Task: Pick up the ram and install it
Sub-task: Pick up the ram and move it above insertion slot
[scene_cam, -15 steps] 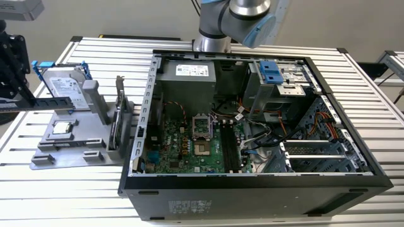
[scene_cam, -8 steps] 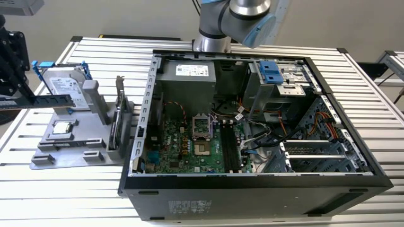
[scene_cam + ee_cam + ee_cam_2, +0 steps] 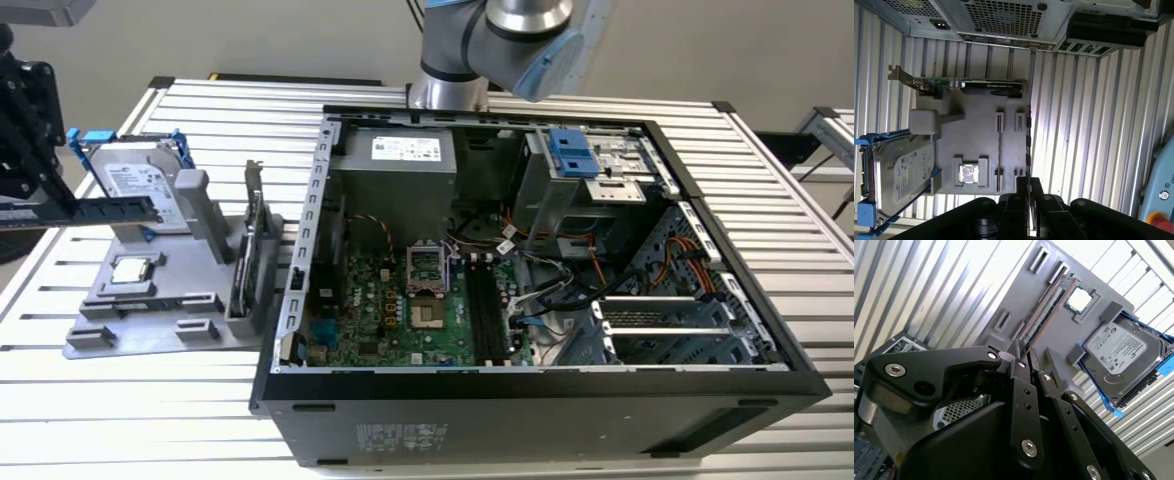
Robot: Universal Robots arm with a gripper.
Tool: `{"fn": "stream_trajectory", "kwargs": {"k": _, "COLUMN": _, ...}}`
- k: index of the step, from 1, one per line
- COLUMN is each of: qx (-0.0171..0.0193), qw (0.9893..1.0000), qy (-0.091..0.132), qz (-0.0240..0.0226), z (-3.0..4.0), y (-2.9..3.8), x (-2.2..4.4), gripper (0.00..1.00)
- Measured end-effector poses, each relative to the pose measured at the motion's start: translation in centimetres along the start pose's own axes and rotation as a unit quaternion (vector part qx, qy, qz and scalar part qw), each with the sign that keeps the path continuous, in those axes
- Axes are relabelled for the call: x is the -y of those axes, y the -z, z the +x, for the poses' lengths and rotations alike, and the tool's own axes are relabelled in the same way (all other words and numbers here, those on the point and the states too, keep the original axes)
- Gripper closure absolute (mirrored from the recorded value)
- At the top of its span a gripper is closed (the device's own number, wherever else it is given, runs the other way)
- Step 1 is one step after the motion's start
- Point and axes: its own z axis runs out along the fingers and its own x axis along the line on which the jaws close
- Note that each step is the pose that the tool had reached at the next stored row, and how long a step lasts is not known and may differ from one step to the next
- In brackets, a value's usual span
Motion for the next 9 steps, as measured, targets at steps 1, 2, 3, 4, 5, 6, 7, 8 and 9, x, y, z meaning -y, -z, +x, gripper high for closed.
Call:
{"fn": "stream_trajectory", "kwargs": {"k": 1, "qx": 0.0000, "qw": 1.0000, "qy": 0.000, "qz": 0.0000, "z": -0.01, "y": 0.00, "x": -0.16, "gripper": 1.00}}
{"fn": "stream_trajectory", "kwargs": {"k": 2, "qx": 0.0000, "qw": 1.0000, "qy": 0.000, "qz": 0.0000, "z": -0.03, "y": 0.01, "x": -0.33, "gripper": 1.00}}
{"fn": "stream_trajectory", "kwargs": {"k": 3, "qx": 0.0000, "qw": 1.0000, "qy": 0.000, "qz": 0.0000, "z": -0.04, "y": 0.00, "x": -0.53, "gripper": 1.00}}
{"fn": "stream_trajectory", "kwargs": {"k": 4, "qx": 0.0000, "qw": 1.0000, "qy": 0.000, "qz": 0.0000, "z": -0.06, "y": 0.01, "x": -0.74, "gripper": 1.00}}
{"fn": "stream_trajectory", "kwargs": {"k": 5, "qx": 0.0000, "qw": 1.0000, "qy": 0.000, "qz": 0.0000, "z": -0.08, "y": 0.01, "x": -0.96, "gripper": 1.00}}
{"fn": "stream_trajectory", "kwargs": {"k": 6, "qx": 0.0000, "qw": 1.0000, "qy": 0.000, "qz": 0.0000, "z": -0.10, "y": 0.01, "x": -1.21, "gripper": 1.00}}
{"fn": "stream_trajectory", "kwargs": {"k": 7, "qx": 0.0000, "qw": 1.0000, "qy": 0.000, "qz": 0.0000, "z": -0.12, "y": 0.02, "x": -1.44, "gripper": 1.00}}
{"fn": "stream_trajectory", "kwargs": {"k": 8, "qx": 0.0000, "qw": 1.0000, "qy": 0.000, "qz": 0.0000, "z": -0.14, "y": 0.02, "x": -1.67, "gripper": 1.00}}
{"fn": "stream_trajectory", "kwargs": {"k": 9, "qx": 0.0000, "qw": 1.0000, "qy": 0.000, "qz": 0.0001, "z": -0.17, "y": 0.03, "x": -1.89, "gripper": 1.00}}
